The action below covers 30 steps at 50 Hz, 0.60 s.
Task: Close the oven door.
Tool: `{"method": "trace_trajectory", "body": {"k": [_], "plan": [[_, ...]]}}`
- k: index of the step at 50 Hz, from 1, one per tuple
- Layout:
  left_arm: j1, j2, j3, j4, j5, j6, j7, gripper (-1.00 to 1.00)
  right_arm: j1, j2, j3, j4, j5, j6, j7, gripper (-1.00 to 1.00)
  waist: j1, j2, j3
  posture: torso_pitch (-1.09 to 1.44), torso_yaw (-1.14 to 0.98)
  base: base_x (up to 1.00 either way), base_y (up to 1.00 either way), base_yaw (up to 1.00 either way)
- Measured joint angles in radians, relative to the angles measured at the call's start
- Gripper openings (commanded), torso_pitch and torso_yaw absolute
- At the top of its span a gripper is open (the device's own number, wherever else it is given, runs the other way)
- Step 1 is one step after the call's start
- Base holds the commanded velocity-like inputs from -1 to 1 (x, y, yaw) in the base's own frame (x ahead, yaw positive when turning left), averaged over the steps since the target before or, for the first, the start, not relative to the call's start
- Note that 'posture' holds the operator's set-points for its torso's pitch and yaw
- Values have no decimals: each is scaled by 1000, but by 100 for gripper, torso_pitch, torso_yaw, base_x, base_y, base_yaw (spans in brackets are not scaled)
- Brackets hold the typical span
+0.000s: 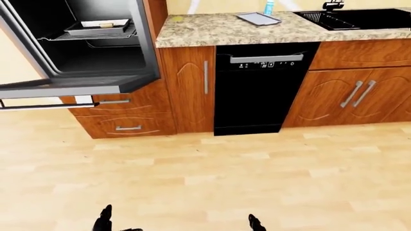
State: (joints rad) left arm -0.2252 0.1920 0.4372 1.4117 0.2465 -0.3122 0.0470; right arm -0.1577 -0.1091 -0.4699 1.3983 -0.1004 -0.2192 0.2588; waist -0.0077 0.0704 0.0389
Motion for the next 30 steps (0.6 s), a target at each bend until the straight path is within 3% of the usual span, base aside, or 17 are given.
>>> {"method": "trace_trajectory", "body": {"k": [1,4,6,10,14,16,19,23,28,29,30], "plan": [[1,7,2,-2,-1,1,1,100,-1,9,2,2,-1,1,1,100,6,-8,4,0,0,36,0,0],[9,13,7,-1,-3,6,9,100,7,19,6,19,-5,9,9,100,13,2,3,0,0,35,0,0],[9,12,6,1,-3,7,9,100,11,17,6,24,-7,14,10,100,15,-4,-1,0,0,35,0,0],[5,9,2,-3,0,4,7,100,5,10,4,15,-5,12,7,100,25,-49,0,0,0,35,0,0],[3,8,0,-2,5,5,11,100,0,6,1,6,-4,6,7,100,33,-122,-15,0,0,36,0,0],[1,-11,-6,-1,8,5,7,100,1,-6,-3,3,-3,5,2,100,19,-114,-7,0,0,34,0,0],[3,-16,-8,8,12,6,-4,100,7,-9,-5,4,0,2,-3,100,0,-131,-8,0,0,35,0,0],[4,-7,-3,5,10,6,-5,100,6,-9,-3,4,1,0,-3,100,-6,-92,-4,0,0,35,0,0],[1,-1,-1,-2,6,3,-1,100,10,-7,-1,12,0,2,0,100,-17,-3,-9,0,0,35,0,0],[0,4,-1,-3,6,3,-1,100,7,-1,1,11,-1,1,0,100,-13,4,-13,0,0,33,0,0],[0,10,1,-6,5,4,1,100,3,9,4,11,-2,1,0,100,-5,-6,-9,0,0,33,0,0]]}}
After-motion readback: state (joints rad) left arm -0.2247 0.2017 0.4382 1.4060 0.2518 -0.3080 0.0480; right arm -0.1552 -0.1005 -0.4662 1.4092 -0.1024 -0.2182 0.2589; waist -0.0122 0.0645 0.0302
